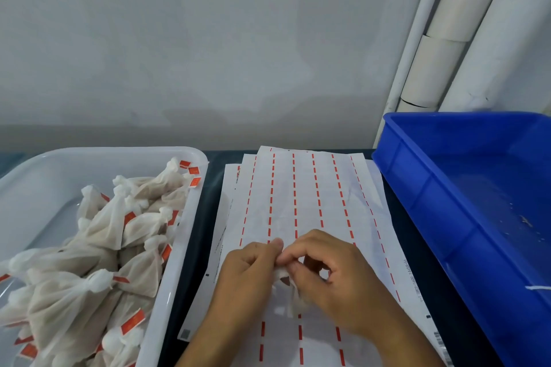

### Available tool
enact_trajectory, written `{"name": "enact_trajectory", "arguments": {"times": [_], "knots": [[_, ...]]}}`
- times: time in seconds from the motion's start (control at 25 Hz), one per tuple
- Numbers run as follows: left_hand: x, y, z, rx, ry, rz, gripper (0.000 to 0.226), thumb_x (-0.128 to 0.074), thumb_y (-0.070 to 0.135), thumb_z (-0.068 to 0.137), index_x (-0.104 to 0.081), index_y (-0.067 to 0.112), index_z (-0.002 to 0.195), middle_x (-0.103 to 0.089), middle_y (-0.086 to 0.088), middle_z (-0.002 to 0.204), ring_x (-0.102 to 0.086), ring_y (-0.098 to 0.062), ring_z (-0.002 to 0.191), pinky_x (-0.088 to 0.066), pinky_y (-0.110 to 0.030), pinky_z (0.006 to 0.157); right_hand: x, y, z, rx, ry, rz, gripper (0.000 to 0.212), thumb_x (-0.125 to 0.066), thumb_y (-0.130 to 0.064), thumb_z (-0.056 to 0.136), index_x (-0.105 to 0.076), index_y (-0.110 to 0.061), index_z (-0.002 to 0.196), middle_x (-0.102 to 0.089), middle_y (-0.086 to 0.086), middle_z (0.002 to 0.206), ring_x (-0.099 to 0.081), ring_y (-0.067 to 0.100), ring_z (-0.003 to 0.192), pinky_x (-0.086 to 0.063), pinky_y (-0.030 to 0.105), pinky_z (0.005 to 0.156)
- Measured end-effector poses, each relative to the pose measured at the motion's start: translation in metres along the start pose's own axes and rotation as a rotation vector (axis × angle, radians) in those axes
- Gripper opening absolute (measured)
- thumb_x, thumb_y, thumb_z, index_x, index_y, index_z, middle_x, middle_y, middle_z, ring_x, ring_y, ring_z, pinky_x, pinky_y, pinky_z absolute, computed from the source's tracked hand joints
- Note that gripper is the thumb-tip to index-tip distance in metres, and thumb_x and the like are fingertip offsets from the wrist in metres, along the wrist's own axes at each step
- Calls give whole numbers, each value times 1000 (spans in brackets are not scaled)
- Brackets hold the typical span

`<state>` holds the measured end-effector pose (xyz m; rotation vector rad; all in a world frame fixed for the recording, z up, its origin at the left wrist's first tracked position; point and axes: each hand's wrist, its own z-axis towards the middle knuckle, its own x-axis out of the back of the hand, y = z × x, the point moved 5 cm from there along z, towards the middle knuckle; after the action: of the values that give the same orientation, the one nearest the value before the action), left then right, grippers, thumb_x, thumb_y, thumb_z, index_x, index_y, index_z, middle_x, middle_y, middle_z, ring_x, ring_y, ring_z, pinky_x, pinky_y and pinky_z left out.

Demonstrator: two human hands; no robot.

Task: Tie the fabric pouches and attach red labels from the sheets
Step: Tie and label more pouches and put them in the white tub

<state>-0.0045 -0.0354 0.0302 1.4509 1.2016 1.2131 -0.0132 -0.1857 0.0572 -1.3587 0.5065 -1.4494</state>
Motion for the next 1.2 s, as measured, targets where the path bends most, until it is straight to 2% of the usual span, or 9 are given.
{"name": "enact_trajectory", "arguments": {"times": [0.12, 0.24, 0.32, 0.44, 0.6, 0.72, 0.92, 1.04, 1.2], "knots": [[4, -2, 1, 30, 41, 19, 47, -54, 42, 102, -76, 11, 73, -73, -10, 76, -71, -26, 81, -56, -42, 84, -4, 0, -1, -5, -26, -68, 18, -63, -35, 97, -76, -36, 110, -66, -22, 102, -66, 10, 93, -51, 15, 75], [7, -5, 4, 52, 69, 5, 49, -54, 43, 102, -74, 4, 79, -71, -22, 82, -70, -35, 87, -57, -50, 87, -7, -1, 0, 0, -42, -131, 33, -59, -51, 91, -73, -39, 118, -62, -26, 105, -62, 3, 98, -48, 11, 79], [7, -7, 5, 59, 58, -5, 50, -54, 45, 101, -77, 7, 79, -72, -19, 82, -70, -33, 87, -57, -48, 84, -6, 3, 1, 3, -38, -195, 37, -59, -49, 91, -72, -38, 123, -61, -26, 109, -61, 2, 104, -48, 12, 84], [3, -4, 3, 54, 11, 12, 44, -50, 45, 103, -82, 26, 80, -78, 4, 81, -72, -5, 79, -51, -27, 77, -3, 11, 1, -9, 17, -270, 31, -65, -38, 98, -71, -35, 128, -62, -23, 114, -59, 4, 110, -52, 21, 92], [3, 1, 1, 32, 21, 27, 40, -47, 45, 103, -77, 51, 77, -74, 23, 79, -65, 13, 81, -45, -15, 68, -2, 13, 2, 5, 80, -263, 29, -67, -41, 99, -73, -34, 126, -65, -20, 112, -61, 6, 108, -55, 25, 88], [4, 6, 0, -62, -14, 32, 31, -49, 46, 101, -74, 53, 84, -71, 30, 89, -64, 12, 86, -49, -8, 59, 1, 14, 1, -14, 163, -224, 23, -68, -42, 98, -74, -36, 120, -66, -23, 112, -61, 4, 110, -54, 18, 86], [-2, 9, 0, -231, -97, 159, 20, -54, 55, 96, -74, 53, 97, -65, 27, 109, -61, 5, 104, -52, -15, 76, 6, 13, 1, -67, 331, -86, 26, -62, -44, 94, -76, -28, 109, -70, -21, 106, -64, 2, 103, -50, 9, 78], [-2, 12, -1, -271, -19, 196, 17, -57, 57, 89, -73, 57, 96, -63, 30, 110, -58, 7, 107, -45, -1, 78, 3, 13, 2, -66, 368, -56, 16, -65, -34, 97, -75, -26, 107, -70, -21, 105, -65, 2, 103, -52, 10, 78], [2, 12, -1, -301, 115, 95, 12, -70, 49, 85, -79, 48, 93, -66, 21, 106, -64, -2, 102, -52, -10, 74, -1, 11, 3, -60, 387, 16, 12, -65, -30, 99, -74, -26, 106, -71, -19, 104, -67, 8, 102, -56, 16, 76]]}}
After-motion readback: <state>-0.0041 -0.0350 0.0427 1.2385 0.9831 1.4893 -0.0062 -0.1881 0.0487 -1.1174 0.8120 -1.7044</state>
